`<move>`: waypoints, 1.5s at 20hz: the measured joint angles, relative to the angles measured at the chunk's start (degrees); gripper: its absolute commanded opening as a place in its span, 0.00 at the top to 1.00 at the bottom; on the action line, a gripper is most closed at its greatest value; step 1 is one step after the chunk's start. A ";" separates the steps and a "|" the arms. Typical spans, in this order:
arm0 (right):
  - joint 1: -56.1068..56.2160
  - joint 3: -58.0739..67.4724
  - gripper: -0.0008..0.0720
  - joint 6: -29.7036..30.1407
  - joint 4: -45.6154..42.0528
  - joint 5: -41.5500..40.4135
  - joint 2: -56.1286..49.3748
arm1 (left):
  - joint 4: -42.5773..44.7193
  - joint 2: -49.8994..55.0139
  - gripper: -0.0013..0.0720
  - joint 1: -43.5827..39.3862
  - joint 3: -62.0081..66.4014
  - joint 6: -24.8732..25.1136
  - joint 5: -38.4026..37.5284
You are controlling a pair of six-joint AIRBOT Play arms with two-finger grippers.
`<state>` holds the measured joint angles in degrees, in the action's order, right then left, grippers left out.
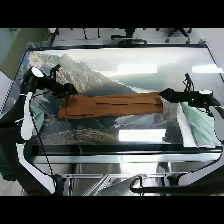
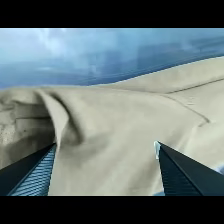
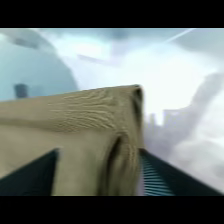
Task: Fold the shirts.
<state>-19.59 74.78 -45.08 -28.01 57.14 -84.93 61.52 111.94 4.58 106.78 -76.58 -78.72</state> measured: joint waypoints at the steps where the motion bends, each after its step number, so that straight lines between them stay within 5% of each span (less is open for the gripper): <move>1: -0.04 0.66 0.14 -1.75 -1.86 0.39 -0.22 | -0.02 0.50 0.04 -0.07 2.27 -0.57 -1.11; 4: 0.11 1.77 0.21 -5.57 -4.81 2.08 -1.46 | -0.42 1.20 0.04 -0.15 7.76 -2.03 -4.50; 6: 0.92 2.14 0.44 -7.23 -5.51 2.97 -2.51 | -2.32 0.83 0.05 -0.15 9.05 -2.56 -5.81; 7: 1.64 2.21 0.64 -7.78 -5.86 3.67 -3.06 | -3.54 0.42 0.05 -0.20 8.79 -2.97 -5.97; 8: 2.38 2.25 0.90 -8.13 -6.45 3.96 -3.50 | -4.85 -0.11 0.15 -0.33 8.20 -2.97 -5.97; 9: 3.13 2.27 0.97 -8.55 -6.88 4.35 -3.93 | -5.95 -0.50 0.46 -0.63 7.54 -3.21 -5.92; 11: 4.24 2.67 0.97 -8.94 -7.08 5.20 -4.13 | -7.13 -0.87 0.96 -1.79 6.21 -3.19 -5.84; 16: 4.61 6.93 0.97 -10.82 -6.12 12.02 0.20 | -8.61 -1.25 0.96 -9.97 0.76 -2.23 -0.09; 24: 4.37 15.13 0.97 -18.43 3.30 25.07 14.78 | -9.09 4.17 0.97 -32.50 -2.75 -1.84 23.43; 30: 4.35 16.00 0.97 -21.44 7.76 28.81 20.50 | -9.09 14.12 0.96 -40.76 8.96 -5.07 24.48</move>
<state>-15.25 90.78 -66.52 -20.25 85.95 -64.42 52.42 126.06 -36.18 115.74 -81.65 -54.24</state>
